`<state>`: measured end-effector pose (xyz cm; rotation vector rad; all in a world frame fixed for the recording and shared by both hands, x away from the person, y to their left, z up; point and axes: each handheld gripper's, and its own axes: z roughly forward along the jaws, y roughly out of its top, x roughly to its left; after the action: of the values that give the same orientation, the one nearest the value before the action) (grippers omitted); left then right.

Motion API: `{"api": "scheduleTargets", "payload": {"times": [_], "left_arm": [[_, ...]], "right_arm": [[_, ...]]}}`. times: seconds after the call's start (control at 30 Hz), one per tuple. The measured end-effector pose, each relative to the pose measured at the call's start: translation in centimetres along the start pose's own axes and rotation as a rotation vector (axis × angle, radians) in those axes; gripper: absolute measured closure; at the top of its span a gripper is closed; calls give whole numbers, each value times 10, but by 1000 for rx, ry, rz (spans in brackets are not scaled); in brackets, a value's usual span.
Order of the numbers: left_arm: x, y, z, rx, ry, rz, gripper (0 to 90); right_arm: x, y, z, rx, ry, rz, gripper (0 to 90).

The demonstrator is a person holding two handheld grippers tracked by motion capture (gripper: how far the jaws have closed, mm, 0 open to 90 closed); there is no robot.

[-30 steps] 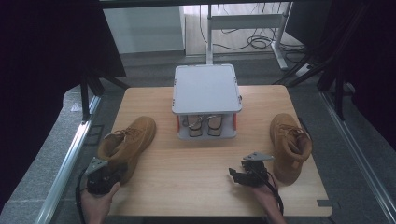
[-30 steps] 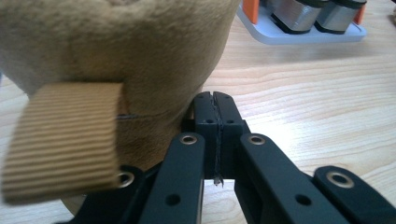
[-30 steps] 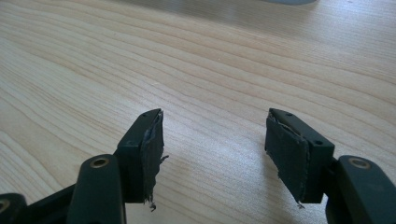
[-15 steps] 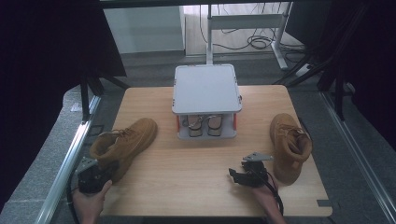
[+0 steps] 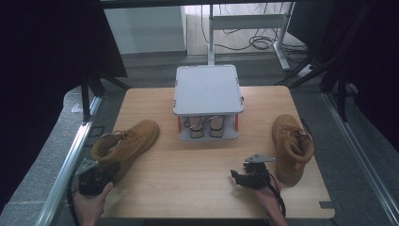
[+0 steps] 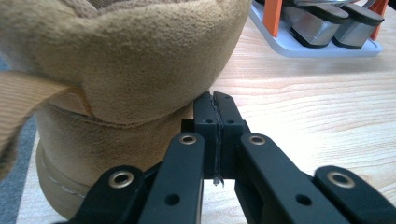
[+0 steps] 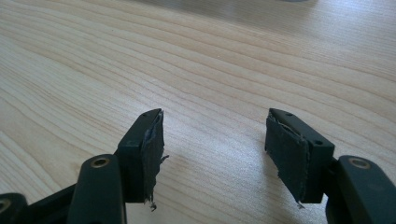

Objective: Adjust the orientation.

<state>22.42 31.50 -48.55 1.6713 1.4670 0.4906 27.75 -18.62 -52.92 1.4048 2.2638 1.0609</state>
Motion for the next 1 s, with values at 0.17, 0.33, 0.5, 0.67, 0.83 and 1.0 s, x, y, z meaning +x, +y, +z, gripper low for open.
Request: {"api": "scheduleTargets", "payload": {"times": [0.17, 0.33, 0.5, 0.67, 0.83, 1.0], "left_arm": [[-13, 3, -1, -15, -21, 32, 886], [-28, 3, 5, -3, -73, 61, 864], [-40, -1, 19, 47, -100, 92, 809], [-50, -4, 27, 73, -108, 110, 660], [-60, -6, 35, 103, -129, 138, 576], [-65, -10, 43, 130, -135, 145, 541]], "right_arm": [[0, 0, -1, -3, 1, 0, 377], [0, 0, -2, -13, 2, 0, 376], [1, 1, -6, -29, -2, -3, 374], [0, 2, -8, -36, 1, 1, 374], [2, 3, -12, -52, 0, -11, 406], [4, 4, -19, -72, -6, -40, 544]]}}
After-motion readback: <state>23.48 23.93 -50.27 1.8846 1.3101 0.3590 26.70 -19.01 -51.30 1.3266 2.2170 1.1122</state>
